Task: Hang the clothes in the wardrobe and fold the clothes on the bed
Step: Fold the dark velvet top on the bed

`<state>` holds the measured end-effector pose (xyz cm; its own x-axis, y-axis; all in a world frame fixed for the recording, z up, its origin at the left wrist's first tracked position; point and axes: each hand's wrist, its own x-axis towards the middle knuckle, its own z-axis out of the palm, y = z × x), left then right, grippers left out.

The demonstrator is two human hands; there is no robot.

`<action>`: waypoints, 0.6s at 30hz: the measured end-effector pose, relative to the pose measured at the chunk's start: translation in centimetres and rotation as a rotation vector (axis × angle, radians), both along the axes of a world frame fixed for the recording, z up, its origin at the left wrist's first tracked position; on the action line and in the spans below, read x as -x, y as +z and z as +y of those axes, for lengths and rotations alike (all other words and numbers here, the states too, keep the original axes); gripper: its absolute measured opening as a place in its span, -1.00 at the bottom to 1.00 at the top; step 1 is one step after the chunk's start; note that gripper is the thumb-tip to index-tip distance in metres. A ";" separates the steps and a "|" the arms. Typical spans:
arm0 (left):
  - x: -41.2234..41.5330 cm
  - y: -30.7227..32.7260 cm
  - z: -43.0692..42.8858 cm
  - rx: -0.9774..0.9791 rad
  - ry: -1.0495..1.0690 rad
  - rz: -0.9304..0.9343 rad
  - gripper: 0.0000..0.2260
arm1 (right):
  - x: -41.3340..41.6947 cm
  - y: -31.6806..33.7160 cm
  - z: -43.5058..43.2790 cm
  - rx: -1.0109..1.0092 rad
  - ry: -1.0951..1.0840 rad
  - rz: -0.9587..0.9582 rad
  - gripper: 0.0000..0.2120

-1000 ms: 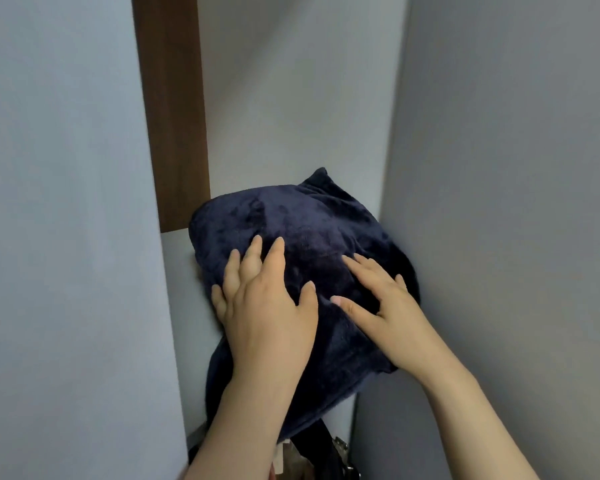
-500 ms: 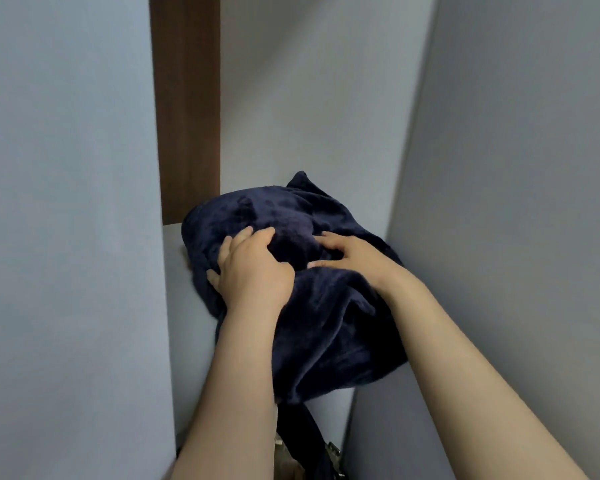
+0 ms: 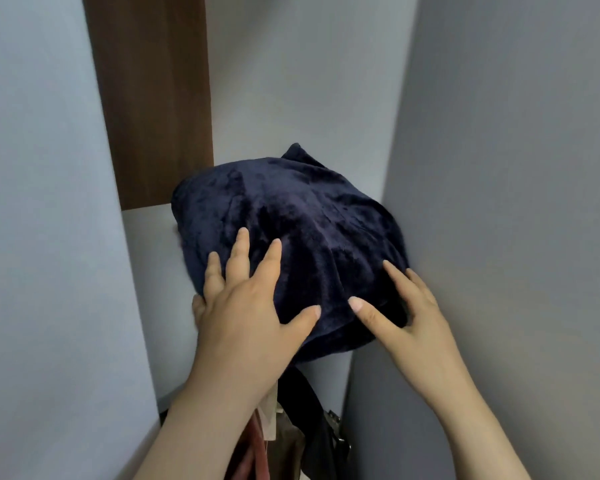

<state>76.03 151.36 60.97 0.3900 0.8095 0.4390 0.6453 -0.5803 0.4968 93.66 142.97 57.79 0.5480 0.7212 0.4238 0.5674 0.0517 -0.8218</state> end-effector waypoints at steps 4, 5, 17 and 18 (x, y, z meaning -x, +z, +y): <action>0.4 0.0 -0.2 -0.002 -0.001 0.132 0.08 | 0.6 -1.5 0.5 0.073 0.088 0.292 0.04; 0.4 0.0 -0.2 -0.016 -0.004 0.152 0.13 | 0.8 -1.8 0.7 0.105 0.125 0.358 0.08; 0.7 -0.9 -0.6 -0.167 -0.051 0.209 0.11 | 0.4 -0.8 3.4 -0.415 0.115 0.309 -0.30; 0.6 -1.0 -0.5 -0.172 -0.039 0.185 0.04 | 0.4 -0.4 3.5 -0.416 0.103 0.279 -0.34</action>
<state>75.47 150.86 60.00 0.5062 0.7118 0.4869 0.6915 -0.6724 0.2640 93.28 146.52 57.39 0.6160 0.5791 0.5340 0.3041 0.4506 -0.8393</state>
